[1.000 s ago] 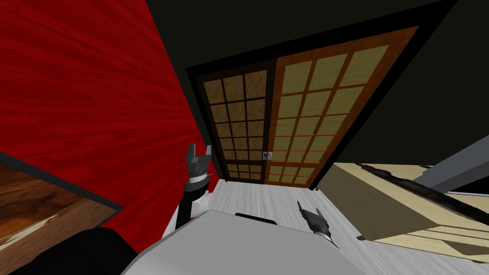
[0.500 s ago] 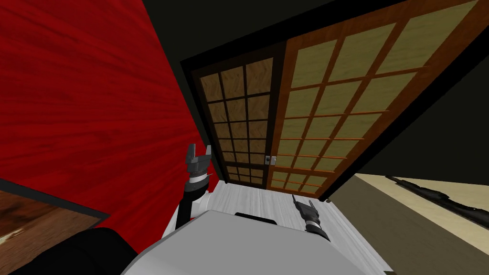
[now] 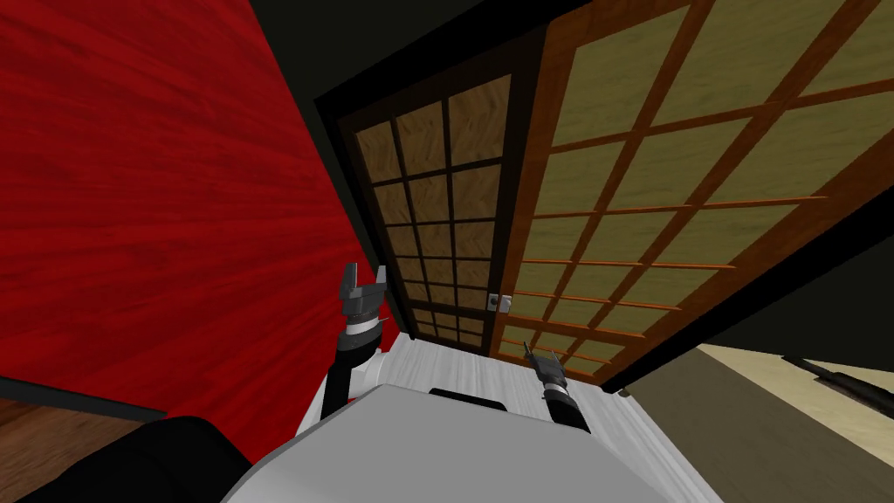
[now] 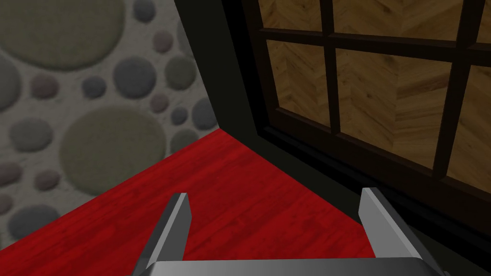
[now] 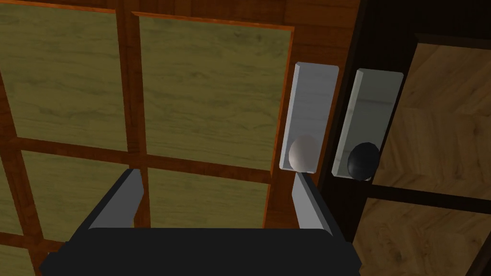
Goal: Pull the door open
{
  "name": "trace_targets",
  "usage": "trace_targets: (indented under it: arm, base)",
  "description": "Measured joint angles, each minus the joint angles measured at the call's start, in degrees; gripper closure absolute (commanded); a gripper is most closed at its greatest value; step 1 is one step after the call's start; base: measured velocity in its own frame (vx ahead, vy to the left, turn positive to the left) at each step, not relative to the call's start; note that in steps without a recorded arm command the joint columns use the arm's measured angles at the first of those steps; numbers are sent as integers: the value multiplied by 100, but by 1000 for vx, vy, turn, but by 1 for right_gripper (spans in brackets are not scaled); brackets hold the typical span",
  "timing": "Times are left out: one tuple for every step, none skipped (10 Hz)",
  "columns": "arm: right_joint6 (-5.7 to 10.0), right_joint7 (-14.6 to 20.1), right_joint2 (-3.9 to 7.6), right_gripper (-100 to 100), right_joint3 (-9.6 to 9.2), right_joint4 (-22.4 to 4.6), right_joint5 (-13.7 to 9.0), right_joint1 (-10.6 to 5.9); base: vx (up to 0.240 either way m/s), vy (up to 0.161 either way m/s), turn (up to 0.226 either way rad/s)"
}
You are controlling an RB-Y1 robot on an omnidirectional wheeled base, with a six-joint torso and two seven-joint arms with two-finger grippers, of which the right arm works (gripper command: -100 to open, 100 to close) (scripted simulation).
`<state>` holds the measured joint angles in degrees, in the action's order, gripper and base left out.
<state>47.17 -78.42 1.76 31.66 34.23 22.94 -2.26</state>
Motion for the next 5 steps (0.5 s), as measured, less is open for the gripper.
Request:
trace_targets:
  arm:
    - [-13, 9, -45, -100, -26, 95, 18, -21]
    - [-68, 34, -75, -100, -45, 193, 31, -8]
    - [-108, 53, -178, -100, -88, 356, 61, -12]
    - [-70, 37, -177, -100, -84, 260, 56, -156]
    - [-30, -10, -224, -100, -86, 210, 54, -281]
  base:
    - [63, -14, -3]
    - [123, -59, 100]
    - [163, -40, 130]
    - [178, -18, 85]
    - [214, -38, 81]
